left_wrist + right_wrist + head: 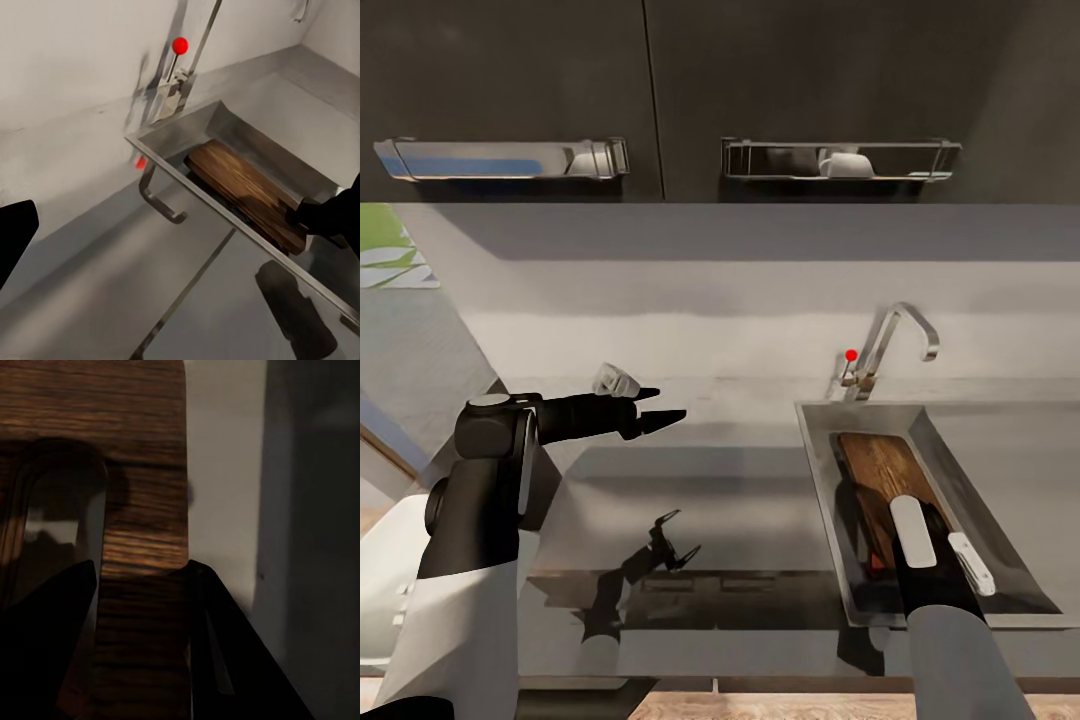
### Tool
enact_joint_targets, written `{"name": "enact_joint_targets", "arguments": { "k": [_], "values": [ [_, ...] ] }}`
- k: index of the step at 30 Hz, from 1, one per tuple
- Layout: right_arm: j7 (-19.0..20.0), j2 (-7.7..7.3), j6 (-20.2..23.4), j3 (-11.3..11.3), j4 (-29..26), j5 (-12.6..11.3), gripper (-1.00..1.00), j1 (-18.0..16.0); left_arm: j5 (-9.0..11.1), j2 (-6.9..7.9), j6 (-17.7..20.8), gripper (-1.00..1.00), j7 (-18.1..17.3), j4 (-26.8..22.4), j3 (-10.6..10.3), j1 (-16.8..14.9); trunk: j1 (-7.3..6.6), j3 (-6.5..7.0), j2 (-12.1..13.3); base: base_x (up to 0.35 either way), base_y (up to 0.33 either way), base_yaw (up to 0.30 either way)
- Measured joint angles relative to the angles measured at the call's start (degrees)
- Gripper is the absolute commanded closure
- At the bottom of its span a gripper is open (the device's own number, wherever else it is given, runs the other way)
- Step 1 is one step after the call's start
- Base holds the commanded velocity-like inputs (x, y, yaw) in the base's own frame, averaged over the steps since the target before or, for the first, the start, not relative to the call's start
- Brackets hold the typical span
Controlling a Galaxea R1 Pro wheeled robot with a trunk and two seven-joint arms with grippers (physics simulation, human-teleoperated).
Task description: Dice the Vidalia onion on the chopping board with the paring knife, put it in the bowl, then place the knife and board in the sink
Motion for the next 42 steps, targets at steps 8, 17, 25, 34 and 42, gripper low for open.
{"name": "enact_joint_targets", "arguments": {
  "k": [8,17,25,34,42],
  "values": [
    [0.0,0.0,0.0,0.0,-0.1,0.0,1.0,0.0,0.0,0.0,0.0,-1.0,0.0,0.0,0.0,0.0,0.0,-0.07,0.0,0.0,0.0,0.0],
    [0.0,0.0,0.0,0.0,-0.7,0.0,1.0,0.0,0.0,0.0,0.0,-1.0,0.0,0.0,0.0,0.0,0.0,-0.47,0.0,0.0,0.0,0.0],
    [0.0,-0.03,-0.1,0.0,2.8,-0.4,-1.0,0.0,0.0,0.0,0.0,-1.0,0.0,0.0,0.0,0.0,0.02,-0.51,0.0,0.0,0.0,0.0],
    [0.0,-0.03,0.0,0.1,2.8,-0.4,-1.0,0.0,0.0,0.0,0.0,-1.0,0.0,0.0,0.0,0.0,0.01,-0.44,0.0,0.0,0.0,0.0],
    [0.0,-0.03,0.0,0.2,2.8,-0.4,-1.0,0.0,0.0,0.0,0.0,-1.0,0.0,0.0,0.0,0.0,0.01,0.18,0.0,0.0,0.0,0.0]
  ]
}}
